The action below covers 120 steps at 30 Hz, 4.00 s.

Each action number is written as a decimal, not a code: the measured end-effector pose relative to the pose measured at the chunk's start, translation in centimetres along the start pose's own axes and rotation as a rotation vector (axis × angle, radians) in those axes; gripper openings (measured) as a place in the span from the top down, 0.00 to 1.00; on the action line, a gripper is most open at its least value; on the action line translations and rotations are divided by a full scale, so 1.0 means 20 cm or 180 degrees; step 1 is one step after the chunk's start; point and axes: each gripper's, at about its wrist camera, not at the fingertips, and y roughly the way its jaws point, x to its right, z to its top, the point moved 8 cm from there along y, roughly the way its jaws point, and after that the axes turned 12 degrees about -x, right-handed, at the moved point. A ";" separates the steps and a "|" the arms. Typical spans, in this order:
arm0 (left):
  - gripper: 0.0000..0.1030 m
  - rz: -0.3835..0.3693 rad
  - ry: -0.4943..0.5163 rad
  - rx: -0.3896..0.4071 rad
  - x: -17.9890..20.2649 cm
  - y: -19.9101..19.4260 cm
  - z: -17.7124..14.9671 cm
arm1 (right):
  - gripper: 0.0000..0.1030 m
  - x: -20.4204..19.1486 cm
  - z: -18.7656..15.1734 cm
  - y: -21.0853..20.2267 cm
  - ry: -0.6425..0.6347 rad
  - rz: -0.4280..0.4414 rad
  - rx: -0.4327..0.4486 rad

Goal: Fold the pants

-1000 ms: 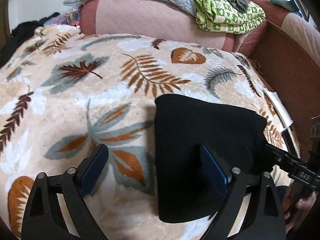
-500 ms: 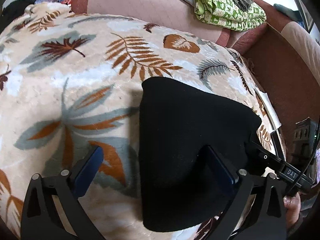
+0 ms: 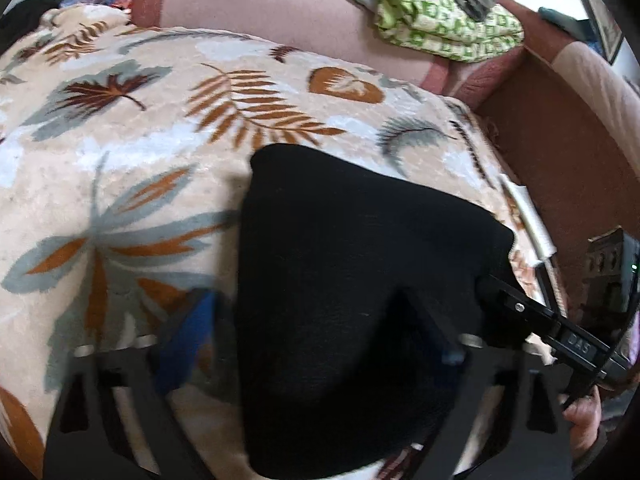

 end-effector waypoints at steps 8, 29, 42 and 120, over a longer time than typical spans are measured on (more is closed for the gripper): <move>0.63 -0.0045 0.0028 0.0068 0.02 -0.17 0.02 | 0.65 -0.19 0.04 -0.14 -0.0294 -0.0030 0.0164; 0.36 0.0972 -0.0295 0.0116 -0.70 -0.39 0.11 | 0.54 -0.67 0.17 0.32 -0.0847 0.0038 -0.0095; 0.35 0.1369 0.0020 0.0273 -0.57 -0.44 0.17 | 0.54 -0.93 0.21 0.20 -0.1354 0.0099 0.0086; 0.23 0.1435 -0.0396 0.0789 -0.42 -0.72 -0.12 | 0.23 -1.00 0.00 0.00 -0.1322 -0.0253 0.0351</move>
